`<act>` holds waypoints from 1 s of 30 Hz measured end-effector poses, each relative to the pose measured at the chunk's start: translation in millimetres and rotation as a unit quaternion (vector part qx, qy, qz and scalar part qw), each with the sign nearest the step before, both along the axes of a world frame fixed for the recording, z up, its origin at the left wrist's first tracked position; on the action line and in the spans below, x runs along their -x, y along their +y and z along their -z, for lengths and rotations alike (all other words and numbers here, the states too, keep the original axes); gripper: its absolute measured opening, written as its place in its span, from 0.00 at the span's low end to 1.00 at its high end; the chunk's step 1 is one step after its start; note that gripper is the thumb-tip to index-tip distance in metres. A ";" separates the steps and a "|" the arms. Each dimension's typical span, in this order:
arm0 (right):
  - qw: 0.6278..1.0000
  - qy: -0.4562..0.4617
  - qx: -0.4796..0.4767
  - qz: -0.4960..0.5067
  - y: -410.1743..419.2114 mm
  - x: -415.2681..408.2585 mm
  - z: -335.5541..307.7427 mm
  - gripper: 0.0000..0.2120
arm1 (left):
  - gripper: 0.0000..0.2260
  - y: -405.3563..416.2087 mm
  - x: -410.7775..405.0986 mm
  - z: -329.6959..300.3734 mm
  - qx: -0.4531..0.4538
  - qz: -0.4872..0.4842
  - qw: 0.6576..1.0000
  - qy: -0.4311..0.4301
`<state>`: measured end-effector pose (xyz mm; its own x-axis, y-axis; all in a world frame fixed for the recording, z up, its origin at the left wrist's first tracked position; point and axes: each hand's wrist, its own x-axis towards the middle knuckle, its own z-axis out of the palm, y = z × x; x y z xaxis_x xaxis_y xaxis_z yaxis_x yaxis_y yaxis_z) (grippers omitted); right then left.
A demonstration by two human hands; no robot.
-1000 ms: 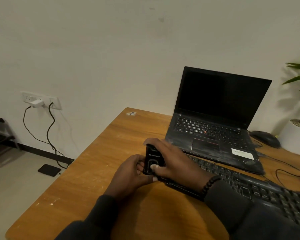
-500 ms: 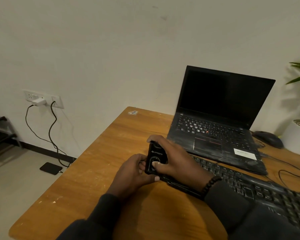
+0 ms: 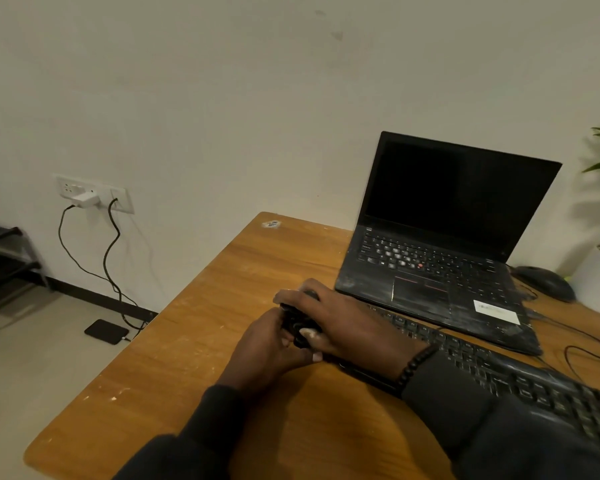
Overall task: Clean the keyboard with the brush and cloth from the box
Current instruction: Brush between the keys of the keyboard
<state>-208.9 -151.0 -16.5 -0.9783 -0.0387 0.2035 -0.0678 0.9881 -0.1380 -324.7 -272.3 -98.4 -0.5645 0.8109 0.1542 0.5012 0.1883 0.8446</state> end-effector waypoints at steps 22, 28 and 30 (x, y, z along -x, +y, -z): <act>0.984 0.059 0.142 0.093 24.8 -7.5 3.1 0.30 | 0.26 2.4 1.1 1.4 0.017 -0.012 1.000 -0.011; 0.932 0.143 0.282 0.174 57.8 -22.6 -6.9 0.29 | 0.45 1.4 -1.8 -6.1 0.041 0.013 0.998 0.035; 0.926 0.143 0.292 0.190 66.0 -26.9 -8.6 0.29 | 0.52 5.9 0.1 -13.9 0.064 0.047 0.996 0.039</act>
<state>-182.1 -85.0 -7.9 -0.8012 0.4960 0.3349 0.1526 0.7104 -0.6871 -324.8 -266.4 -84.5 -0.4757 0.8753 0.0869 0.5841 0.2405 0.7753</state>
